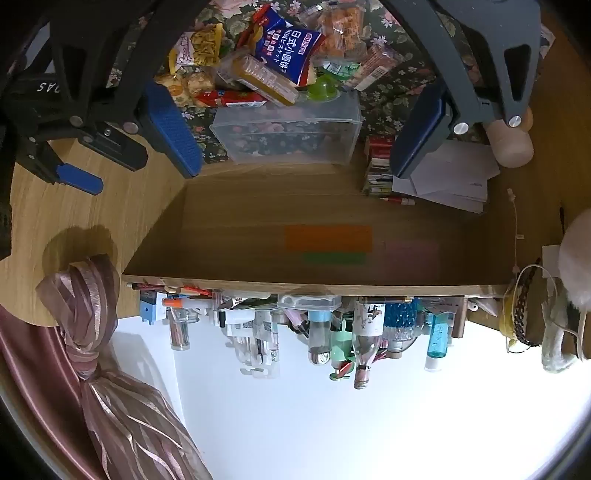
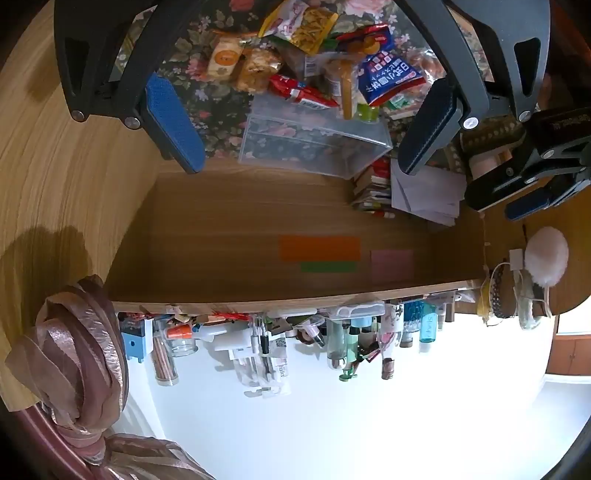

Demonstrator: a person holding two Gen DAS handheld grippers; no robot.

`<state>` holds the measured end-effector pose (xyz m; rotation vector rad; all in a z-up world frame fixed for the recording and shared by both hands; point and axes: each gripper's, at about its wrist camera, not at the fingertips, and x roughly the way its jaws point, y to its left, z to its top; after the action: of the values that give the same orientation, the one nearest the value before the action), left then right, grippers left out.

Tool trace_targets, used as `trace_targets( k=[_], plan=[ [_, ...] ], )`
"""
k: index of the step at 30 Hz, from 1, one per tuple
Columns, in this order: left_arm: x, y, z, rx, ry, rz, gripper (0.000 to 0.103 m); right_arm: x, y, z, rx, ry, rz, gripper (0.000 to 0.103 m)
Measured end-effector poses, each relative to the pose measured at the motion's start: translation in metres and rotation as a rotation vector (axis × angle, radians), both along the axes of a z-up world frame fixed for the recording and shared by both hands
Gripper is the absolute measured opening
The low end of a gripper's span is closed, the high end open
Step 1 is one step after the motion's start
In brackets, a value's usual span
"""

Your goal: Organize snacks

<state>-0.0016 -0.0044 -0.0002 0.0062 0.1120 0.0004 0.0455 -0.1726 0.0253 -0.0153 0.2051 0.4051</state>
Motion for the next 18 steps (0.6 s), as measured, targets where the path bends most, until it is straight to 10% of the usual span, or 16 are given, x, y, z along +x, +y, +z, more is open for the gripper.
trace_targets(
  k=[18],
  plan=[
    [0.003,0.01,-0.004,-0.057,0.027,-0.022,0.103,-0.002,-0.001,0.002,-0.005,-0.007,0.0,0.103]
  ],
)
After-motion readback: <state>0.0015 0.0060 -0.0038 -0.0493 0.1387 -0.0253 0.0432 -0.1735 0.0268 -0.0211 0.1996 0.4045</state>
